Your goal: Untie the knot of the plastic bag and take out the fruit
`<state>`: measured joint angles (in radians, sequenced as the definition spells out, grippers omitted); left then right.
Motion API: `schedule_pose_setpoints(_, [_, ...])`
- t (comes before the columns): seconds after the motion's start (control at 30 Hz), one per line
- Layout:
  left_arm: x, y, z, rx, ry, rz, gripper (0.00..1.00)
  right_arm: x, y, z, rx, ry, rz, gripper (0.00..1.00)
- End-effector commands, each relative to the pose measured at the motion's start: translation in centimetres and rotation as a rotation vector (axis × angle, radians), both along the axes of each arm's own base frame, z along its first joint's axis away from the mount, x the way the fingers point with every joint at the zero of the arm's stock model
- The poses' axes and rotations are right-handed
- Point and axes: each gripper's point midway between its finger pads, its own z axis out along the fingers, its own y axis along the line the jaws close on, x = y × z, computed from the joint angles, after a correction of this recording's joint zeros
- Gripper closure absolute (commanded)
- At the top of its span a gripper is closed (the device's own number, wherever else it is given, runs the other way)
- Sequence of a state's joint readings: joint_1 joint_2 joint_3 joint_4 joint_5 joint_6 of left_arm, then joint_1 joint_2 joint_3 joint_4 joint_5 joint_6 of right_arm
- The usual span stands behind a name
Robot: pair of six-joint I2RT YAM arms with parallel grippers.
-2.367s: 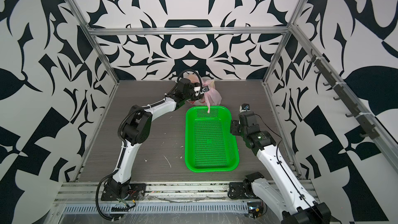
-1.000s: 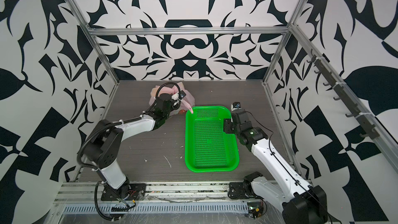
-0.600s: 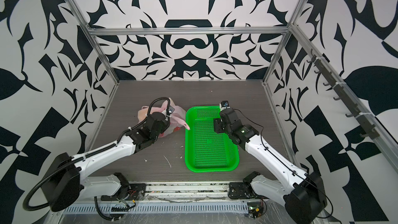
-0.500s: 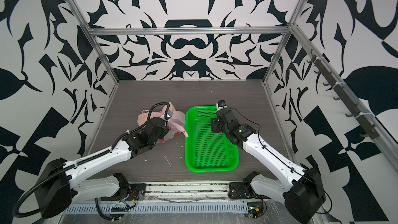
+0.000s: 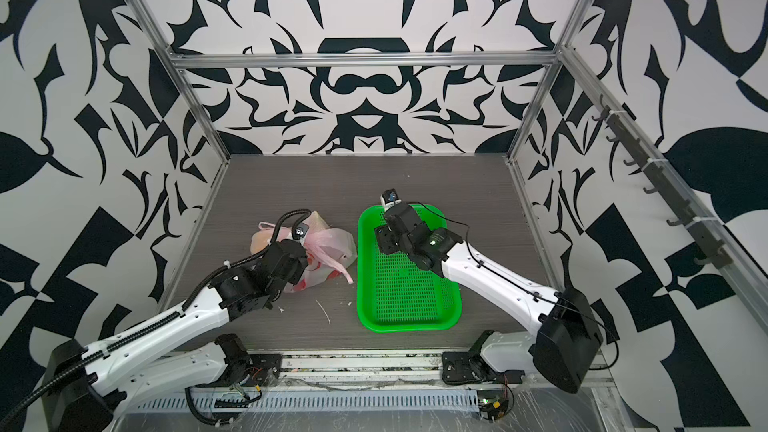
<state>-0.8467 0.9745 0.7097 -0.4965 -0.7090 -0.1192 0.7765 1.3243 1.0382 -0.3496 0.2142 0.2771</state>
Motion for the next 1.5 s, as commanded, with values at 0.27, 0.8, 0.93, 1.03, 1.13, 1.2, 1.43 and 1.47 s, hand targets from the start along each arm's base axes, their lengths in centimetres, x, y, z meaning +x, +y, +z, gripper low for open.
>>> schedule_pose_setpoints(0.27, [-3.9,3.7,5.1,-0.342,0.193,0.312,0.33,0.4,10.5,4.9,-0.043,-0.149,0.347,0.31])
schedule_pose_setpoints(0.8, [-5.8,1.8,3.0,-0.689,0.400,0.320,0.32,-2.7,15.7,2.7,-0.149,-0.170,0.540,0.31])
schedule_pose_setpoints(0.93, [-4.1,1.3,1.8,-0.727,0.419,0.344,0.31,-2.8,15.7,1.8,-0.169,-0.161,0.549,0.31])
schedule_pose_setpoints(1.03, [-2.4,1.0,2.2,-0.778,0.395,0.347,0.30,-2.7,15.7,1.1,-0.185,-0.167,0.548,0.31])
schedule_pose_setpoints(1.13, [-1.4,0.9,2.7,-0.804,0.385,0.349,0.29,-2.3,15.7,0.5,-0.205,-0.182,0.544,0.31])
schedule_pose_setpoints(1.2, [-1.0,1.0,3.2,-0.812,0.374,0.347,0.28,-2.0,15.8,0.1,-0.216,-0.189,0.546,0.31])
schedule_pose_setpoints(1.43, [-0.7,2.0,3.7,-0.814,0.355,0.371,0.28,-2.2,16.2,-1.3,-0.227,-0.163,0.568,0.33])
schedule_pose_setpoints(1.47, [-0.7,2.3,3.7,-0.813,0.356,0.378,0.28,-2.2,16.2,-1.5,-0.230,-0.160,0.570,0.33])
